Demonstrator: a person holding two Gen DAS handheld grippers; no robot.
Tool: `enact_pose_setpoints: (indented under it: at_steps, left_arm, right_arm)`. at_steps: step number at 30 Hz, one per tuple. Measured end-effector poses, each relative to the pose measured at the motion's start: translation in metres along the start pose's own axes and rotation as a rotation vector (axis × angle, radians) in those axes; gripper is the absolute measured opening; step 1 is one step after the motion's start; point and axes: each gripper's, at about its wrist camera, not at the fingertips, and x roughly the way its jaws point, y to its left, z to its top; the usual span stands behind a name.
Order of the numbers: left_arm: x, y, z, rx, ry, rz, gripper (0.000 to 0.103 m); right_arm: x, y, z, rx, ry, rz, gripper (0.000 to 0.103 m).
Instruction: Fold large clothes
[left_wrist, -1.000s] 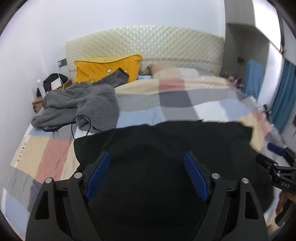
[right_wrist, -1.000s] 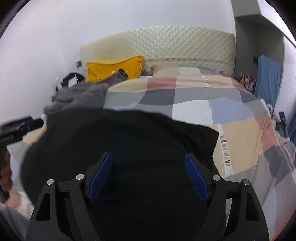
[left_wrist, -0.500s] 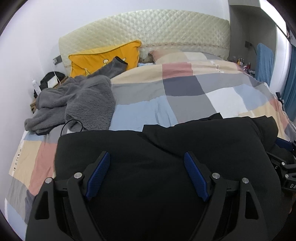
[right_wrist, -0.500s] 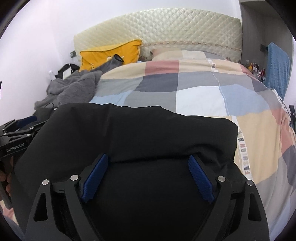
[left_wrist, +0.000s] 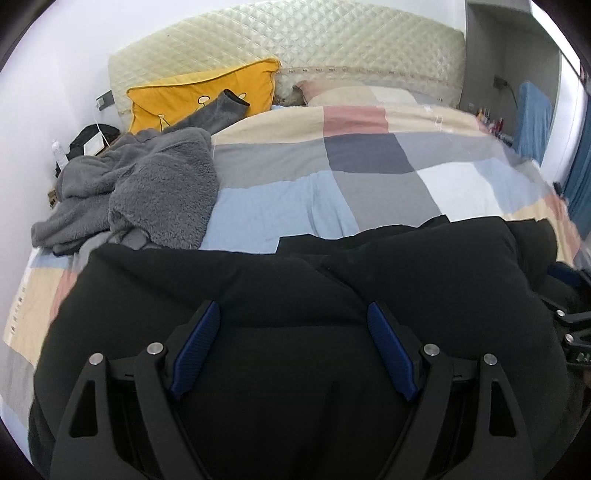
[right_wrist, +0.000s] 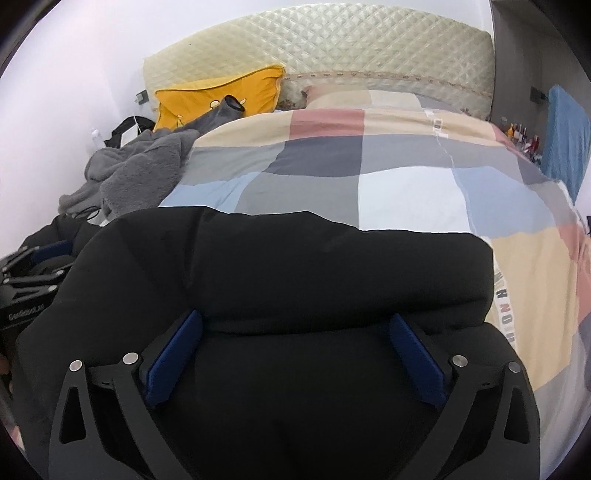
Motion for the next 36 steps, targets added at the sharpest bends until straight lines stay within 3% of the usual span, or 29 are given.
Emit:
enact_pose_setpoints:
  at_steps: [5, 11, 16, 18, 21, 25, 31, 36]
  left_arm:
    - [-0.004, 0.002, 0.0, -0.006, -0.014, 0.004, 0.082]
    - [-0.029, 0.018, 0.001, -0.04, -0.07, 0.003, 0.082]
    - [-0.053, 0.049, 0.005, -0.06, -0.135, 0.097, 0.083]
    - [-0.047, 0.058, 0.002, -0.04, -0.112, 0.113, 0.084]
    - [-0.028, 0.071, -0.009, -0.058, -0.066, 0.093, 0.084]
    - [-0.019, 0.078, -0.018, -0.113, -0.045, 0.047, 0.084]
    - [-0.015, 0.071, -0.023, -0.083, -0.043, 0.093, 0.089]
    - [-0.014, 0.076, -0.022, -0.103, -0.036, 0.086, 0.09]
  right_arm:
    - [-0.002, 0.003, -0.001, -0.006, -0.01, -0.014, 0.102]
    - [-0.021, -0.011, -0.001, 0.043, -0.009, 0.04, 0.102]
    - [-0.049, -0.02, 0.002, -0.005, -0.083, -0.041, 0.102]
    - [-0.052, -0.022, 0.003, -0.065, -0.101, -0.101, 0.102]
    - [-0.044, -0.032, -0.001, -0.064, -0.103, -0.119, 0.102]
    - [-0.022, -0.045, -0.012, -0.001, -0.052, -0.053, 0.102]
    - [-0.015, -0.052, -0.018, 0.053, -0.068, -0.016, 0.102]
    - [-0.013, -0.052, -0.02, 0.075, -0.064, -0.025, 0.102]
